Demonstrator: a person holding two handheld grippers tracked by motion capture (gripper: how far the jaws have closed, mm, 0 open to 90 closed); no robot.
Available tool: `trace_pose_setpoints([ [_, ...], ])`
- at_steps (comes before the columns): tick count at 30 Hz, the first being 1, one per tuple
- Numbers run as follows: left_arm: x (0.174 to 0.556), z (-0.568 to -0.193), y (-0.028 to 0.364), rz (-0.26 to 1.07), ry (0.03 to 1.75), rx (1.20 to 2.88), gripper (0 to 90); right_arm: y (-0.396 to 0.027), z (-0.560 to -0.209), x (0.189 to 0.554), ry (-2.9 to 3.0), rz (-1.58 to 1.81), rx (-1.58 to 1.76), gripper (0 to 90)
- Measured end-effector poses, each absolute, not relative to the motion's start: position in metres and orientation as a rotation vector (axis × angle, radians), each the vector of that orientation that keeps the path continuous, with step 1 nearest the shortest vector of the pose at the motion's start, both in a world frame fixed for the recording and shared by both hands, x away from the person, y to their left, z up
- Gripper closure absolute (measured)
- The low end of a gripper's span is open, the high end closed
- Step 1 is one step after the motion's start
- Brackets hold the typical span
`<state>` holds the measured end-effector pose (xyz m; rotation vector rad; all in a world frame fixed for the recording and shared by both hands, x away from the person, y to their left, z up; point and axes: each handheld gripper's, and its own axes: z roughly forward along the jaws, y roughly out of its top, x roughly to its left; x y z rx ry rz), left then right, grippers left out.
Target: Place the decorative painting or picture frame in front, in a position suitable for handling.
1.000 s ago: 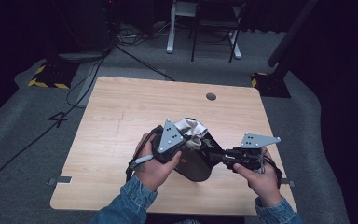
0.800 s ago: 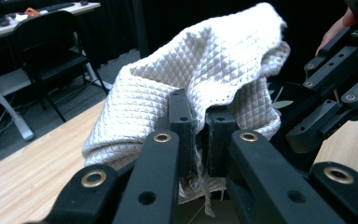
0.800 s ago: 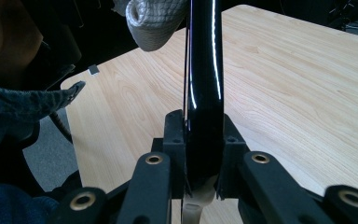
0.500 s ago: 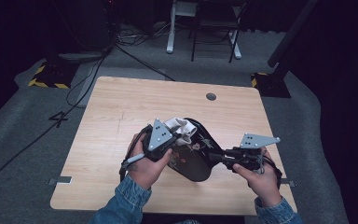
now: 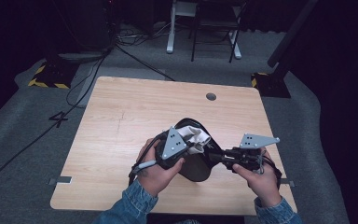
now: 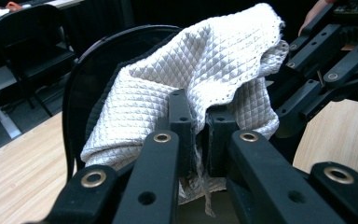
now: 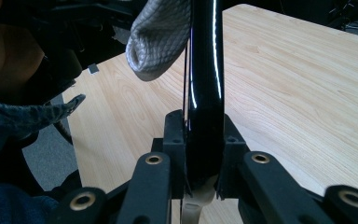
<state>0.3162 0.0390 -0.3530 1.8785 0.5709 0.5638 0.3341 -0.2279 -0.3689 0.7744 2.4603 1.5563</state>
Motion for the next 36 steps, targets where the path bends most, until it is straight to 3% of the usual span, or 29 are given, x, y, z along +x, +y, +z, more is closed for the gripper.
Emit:
trace_pose_setpoints([
  [22,0.331,-0.361,0.072,0.61,0.693,1.878,84.6,-0.228,-0.369,0.334,2.46,1.559,0.773,78.8],
  [36,0.315,-0.363,0.042,0.566,0.582,1.922,84.6,-0.228,-0.369,0.333,2.463,1.555,0.773,78.8],
])
